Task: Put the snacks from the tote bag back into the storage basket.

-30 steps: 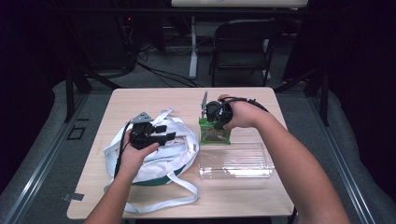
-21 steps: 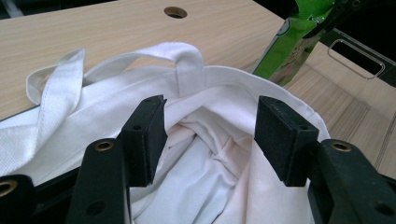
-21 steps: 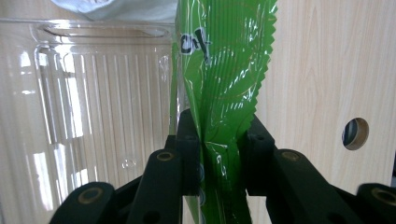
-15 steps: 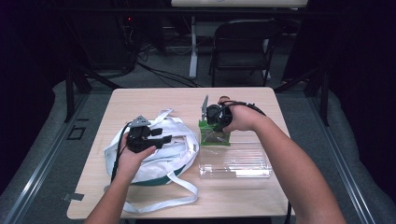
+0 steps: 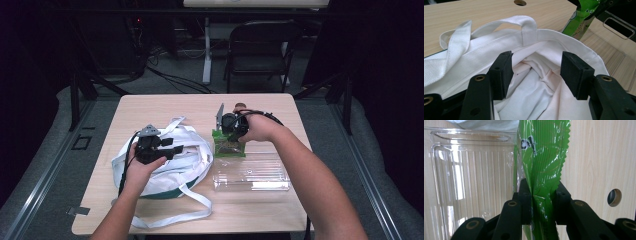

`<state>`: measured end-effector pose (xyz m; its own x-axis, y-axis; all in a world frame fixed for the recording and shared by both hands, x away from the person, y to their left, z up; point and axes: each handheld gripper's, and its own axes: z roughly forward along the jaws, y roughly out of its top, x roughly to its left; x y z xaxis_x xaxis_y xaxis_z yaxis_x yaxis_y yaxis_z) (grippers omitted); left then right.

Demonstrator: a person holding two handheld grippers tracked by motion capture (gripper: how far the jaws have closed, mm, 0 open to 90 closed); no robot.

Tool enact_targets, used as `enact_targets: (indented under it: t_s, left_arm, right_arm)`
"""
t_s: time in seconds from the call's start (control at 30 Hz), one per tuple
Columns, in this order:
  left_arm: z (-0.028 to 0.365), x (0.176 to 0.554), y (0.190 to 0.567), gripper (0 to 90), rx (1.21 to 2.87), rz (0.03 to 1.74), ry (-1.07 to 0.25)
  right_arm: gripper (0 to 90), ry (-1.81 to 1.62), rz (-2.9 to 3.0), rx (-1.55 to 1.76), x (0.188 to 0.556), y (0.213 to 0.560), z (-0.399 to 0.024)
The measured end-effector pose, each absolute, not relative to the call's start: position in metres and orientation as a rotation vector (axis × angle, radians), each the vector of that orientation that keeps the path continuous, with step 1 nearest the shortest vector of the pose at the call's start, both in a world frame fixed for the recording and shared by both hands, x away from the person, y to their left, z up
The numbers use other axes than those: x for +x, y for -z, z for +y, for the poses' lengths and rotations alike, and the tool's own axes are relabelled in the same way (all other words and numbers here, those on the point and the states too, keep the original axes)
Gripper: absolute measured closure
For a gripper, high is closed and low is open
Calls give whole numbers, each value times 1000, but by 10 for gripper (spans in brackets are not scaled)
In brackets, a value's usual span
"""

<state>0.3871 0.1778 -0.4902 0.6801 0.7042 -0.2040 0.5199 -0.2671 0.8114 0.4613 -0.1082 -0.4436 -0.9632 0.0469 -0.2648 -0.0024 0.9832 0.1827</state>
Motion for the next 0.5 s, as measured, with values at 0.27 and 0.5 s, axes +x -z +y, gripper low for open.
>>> enact_targets:
  t_s: [0.27, 0.5]
  left_arm:
    - [177, 387, 491, 430, 1939, 954, -240]
    - [177, 388, 491, 430, 1938, 954, -238]
  right_arm:
    - [678, -254, 2857, 55, 464, 448, -110]
    - [582, -268, 2846, 91, 466, 448, -111]
